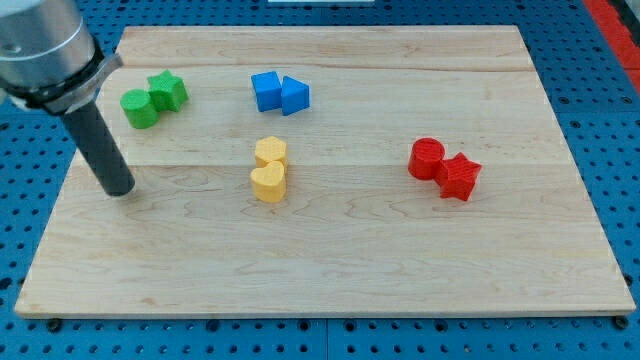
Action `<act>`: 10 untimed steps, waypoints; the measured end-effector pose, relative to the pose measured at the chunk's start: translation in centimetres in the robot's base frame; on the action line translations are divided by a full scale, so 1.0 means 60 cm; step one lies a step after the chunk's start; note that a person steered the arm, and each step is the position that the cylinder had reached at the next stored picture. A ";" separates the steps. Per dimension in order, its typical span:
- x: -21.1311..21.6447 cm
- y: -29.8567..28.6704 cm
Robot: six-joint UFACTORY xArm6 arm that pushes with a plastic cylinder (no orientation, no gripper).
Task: Point at the yellow heart
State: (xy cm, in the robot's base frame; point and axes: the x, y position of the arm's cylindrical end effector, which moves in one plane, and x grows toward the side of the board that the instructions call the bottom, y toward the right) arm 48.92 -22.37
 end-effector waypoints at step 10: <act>0.061 0.220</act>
State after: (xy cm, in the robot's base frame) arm 52.57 -9.17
